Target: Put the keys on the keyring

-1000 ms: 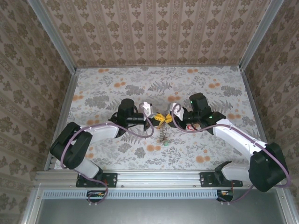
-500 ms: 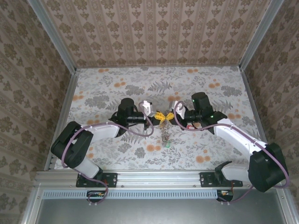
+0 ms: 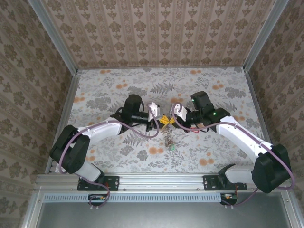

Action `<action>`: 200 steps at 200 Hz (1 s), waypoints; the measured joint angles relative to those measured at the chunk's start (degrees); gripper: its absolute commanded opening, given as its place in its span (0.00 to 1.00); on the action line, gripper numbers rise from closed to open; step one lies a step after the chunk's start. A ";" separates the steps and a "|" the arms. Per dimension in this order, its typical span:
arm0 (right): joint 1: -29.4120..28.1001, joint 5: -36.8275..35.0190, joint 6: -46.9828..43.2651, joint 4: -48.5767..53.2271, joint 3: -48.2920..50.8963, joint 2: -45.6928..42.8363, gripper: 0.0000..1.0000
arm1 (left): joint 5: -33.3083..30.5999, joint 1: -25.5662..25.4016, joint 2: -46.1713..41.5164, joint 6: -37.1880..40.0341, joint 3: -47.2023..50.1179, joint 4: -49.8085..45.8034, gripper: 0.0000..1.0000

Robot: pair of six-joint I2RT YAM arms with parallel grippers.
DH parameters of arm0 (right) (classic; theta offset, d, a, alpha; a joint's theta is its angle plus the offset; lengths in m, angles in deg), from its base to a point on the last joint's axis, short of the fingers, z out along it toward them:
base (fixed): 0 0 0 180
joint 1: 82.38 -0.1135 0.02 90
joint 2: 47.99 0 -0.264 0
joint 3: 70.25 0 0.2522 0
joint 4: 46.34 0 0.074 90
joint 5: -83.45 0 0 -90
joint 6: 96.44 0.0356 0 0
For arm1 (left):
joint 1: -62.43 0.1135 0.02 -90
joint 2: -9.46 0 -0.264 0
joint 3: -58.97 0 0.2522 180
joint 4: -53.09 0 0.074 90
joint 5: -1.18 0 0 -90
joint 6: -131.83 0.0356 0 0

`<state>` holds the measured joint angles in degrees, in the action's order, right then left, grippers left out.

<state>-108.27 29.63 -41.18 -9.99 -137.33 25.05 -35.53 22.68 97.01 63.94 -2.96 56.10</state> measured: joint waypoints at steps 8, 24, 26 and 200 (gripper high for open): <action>-0.04 -0.07 0.00 0.00 0.00 0.00 0.00 | 0.09 -0.04 0.00 0.44 -0.15 -0.61 0.04; -0.04 -0.26 0.04 0.00 0.00 0.00 0.00 | 0.07 -0.04 0.00 1.01 -0.42 -1.31 0.00; -0.04 -0.26 0.07 -0.02 0.00 0.00 0.00 | 0.04 -0.04 0.00 1.25 -0.48 -1.38 0.00; 14.23 -25.94 40.63 0.98 3.26 -1.66 0.30 | -11.63 -0.68 -1.01 -2.36 6.32 7.41 0.00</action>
<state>-94.04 3.69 -0.55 -9.01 -134.07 23.39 -47.15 22.00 96.00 61.58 3.36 63.51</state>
